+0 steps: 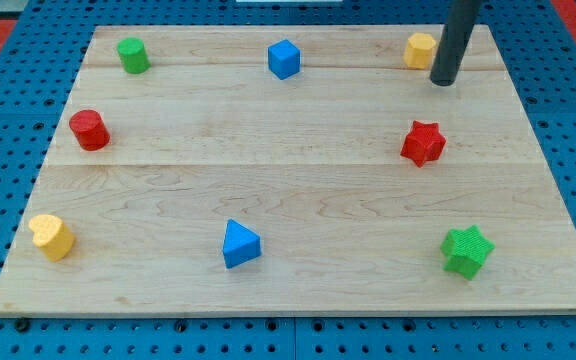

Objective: Move your arm to the right of the red star

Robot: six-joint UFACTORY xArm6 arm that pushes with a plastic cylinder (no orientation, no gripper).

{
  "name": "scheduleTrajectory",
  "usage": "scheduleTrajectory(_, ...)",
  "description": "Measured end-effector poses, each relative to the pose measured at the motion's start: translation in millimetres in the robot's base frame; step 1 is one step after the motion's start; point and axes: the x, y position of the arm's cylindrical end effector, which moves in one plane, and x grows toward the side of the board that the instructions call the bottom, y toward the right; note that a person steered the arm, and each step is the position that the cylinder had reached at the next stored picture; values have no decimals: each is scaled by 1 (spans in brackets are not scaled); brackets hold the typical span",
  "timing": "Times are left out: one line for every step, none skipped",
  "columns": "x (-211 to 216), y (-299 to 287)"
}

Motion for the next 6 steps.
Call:
scheduleTrajectory(0,0)
scheduleTrajectory(11,8)
scheduleTrajectory(51,32)
scheduleTrajectory(117,29)
scheduleTrajectory(122,-19)
scheduleTrajectory(122,-87)
